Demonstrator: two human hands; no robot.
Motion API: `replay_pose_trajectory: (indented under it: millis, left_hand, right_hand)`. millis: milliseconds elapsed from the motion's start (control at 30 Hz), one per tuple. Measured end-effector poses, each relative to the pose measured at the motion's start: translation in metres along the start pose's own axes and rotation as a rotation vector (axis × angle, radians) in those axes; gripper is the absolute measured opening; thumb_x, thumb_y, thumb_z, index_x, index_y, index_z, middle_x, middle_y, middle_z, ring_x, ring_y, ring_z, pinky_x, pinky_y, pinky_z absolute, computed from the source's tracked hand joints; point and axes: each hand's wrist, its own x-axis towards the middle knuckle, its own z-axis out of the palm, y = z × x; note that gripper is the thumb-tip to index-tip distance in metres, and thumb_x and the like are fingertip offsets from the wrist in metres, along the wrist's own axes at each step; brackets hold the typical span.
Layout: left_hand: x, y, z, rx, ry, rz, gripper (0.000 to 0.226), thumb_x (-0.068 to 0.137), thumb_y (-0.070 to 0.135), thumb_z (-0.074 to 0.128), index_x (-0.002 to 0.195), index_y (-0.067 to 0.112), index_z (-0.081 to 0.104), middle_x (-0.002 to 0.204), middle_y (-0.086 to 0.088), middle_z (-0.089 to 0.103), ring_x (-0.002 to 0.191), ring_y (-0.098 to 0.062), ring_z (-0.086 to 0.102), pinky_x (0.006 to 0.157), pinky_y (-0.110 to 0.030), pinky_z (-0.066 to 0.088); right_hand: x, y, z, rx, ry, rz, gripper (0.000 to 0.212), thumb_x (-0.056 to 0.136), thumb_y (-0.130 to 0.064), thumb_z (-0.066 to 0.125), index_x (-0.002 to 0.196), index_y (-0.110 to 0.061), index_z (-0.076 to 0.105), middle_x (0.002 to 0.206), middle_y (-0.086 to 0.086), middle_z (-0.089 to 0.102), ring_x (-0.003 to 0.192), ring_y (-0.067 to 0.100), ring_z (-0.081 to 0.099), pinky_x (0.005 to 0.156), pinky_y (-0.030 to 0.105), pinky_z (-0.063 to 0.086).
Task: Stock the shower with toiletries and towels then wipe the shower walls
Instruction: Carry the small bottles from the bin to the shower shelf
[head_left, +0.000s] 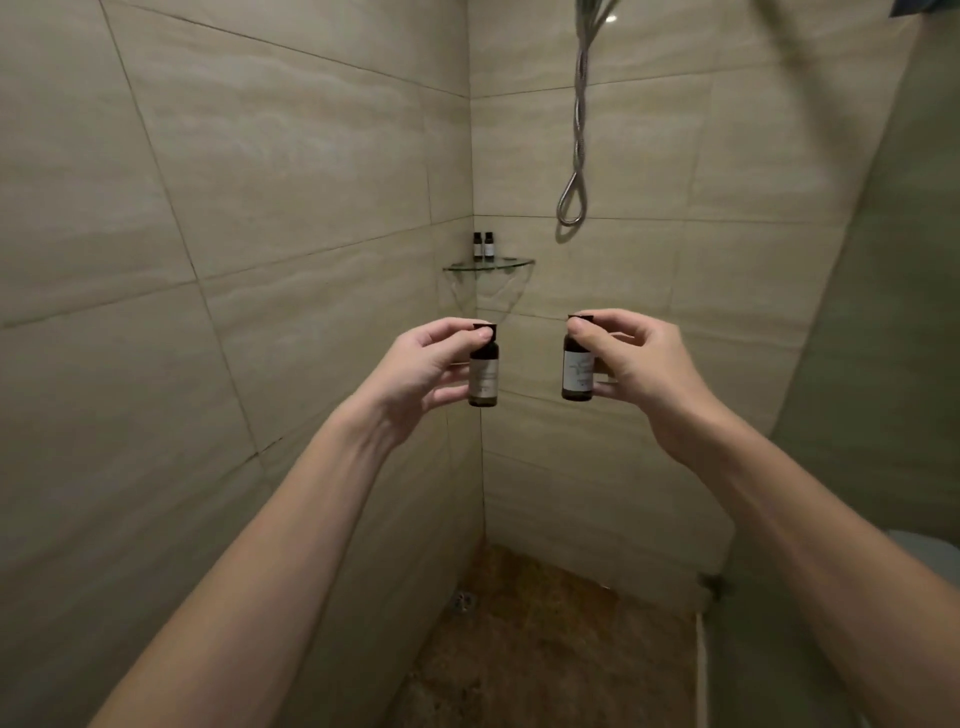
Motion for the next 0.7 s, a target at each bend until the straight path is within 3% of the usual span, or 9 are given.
replay_pose_trajectory:
  millis: [100,267,467,533,600,700]
  left_hand:
    - [0.051,-0.007,-0.025,0.021,0.021,0.028,0.015,0.091,0.021,0.070,0.106,0.020,0.072,0.102,-0.004,0.073,0.086,-0.018,0.067,0.089,-0.034,0.054]
    - [0.153,-0.017,-0.064,0.097,0.058,0.104,0.015,0.093,0.025,0.070,0.107,0.021,0.071,0.111,-0.008,0.075,0.085,-0.015,0.068,0.074,-0.027,0.057]
    - [0.278,-0.005,-0.104,0.170,0.004,0.171,0.016,0.095,0.028,0.068,0.109,0.022,0.071,0.118,-0.010,0.072,0.091,-0.013,0.070,0.093,-0.038,0.055]
    - [0.312,-0.006,-0.112,0.146,-0.009,0.170,0.017,0.097,0.025,0.065,0.112,0.020,0.070,0.119,-0.010,0.071,0.096,-0.015,0.070,0.098,-0.040,0.053]
    - [0.348,-0.011,-0.119,0.132,-0.037,0.163,0.018,0.100,0.023,0.061,0.116,0.017,0.066,0.117,-0.010,0.072,0.107,-0.022,0.070,0.100,-0.041,0.051]
    - [0.391,-0.020,-0.124,0.088,-0.037,0.150,0.020,0.102,0.021,0.057,0.119,0.014,0.063,0.113,-0.011,0.074,0.116,-0.031,0.066,0.093,-0.039,0.054]
  right_hand:
    - [0.052,0.014,0.019,-0.015,-0.023,-0.019,0.015,0.089,-0.032,0.075,0.101,-0.022,0.075,0.093,-0.005,0.077,0.087,0.002,0.072,0.066,0.026,0.058]
    - [0.148,0.037,0.053,-0.028,0.008,-0.062,0.010,0.090,-0.031,0.074,0.098,-0.026,0.074,0.095,-0.003,0.076,0.085,0.005,0.072,0.067,0.028,0.061]
    - [0.266,0.053,0.091,-0.025,0.056,-0.037,0.014,0.090,-0.028,0.074,0.102,-0.020,0.072,0.101,0.007,0.074,0.090,0.018,0.071,0.064,0.026,0.061]
    - [0.297,0.062,0.097,-0.034,0.063,-0.005,0.019,0.090,-0.029,0.074,0.105,-0.019,0.072,0.105,0.008,0.074,0.098,0.025,0.072,0.070,0.030,0.063]
    - [0.331,0.073,0.101,-0.032,0.065,0.018,0.018,0.090,-0.029,0.074,0.105,-0.019,0.072,0.107,0.009,0.074,0.102,0.029,0.072,0.073,0.032,0.064]
    - [0.370,0.084,0.102,-0.017,0.070,0.018,0.012,0.089,-0.029,0.075,0.099,-0.023,0.073,0.107,0.010,0.074,0.098,0.028,0.072,0.061,0.025,0.060]
